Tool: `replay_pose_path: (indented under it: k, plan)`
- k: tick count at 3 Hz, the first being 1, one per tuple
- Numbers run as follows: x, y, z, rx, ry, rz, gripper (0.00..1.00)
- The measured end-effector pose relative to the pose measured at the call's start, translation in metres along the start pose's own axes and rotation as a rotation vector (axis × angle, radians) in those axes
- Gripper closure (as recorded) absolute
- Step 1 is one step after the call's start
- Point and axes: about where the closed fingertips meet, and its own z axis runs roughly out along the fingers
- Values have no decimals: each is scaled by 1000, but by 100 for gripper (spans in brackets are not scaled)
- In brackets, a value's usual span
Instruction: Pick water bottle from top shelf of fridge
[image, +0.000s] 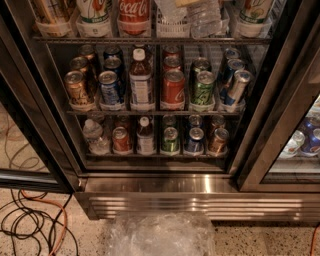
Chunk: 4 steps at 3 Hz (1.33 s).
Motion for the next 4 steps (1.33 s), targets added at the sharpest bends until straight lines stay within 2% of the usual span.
replay_pose_path:
  k: [1,2,3,4]
  plan:
    - [11,23,-13,-41,-84,-27,100]
    - [19,24,-9,-88,-101,-26,100]
    - [26,19,-11,-165,-91,4,100]
    - [24,17,-17,-327,-79,83,100]
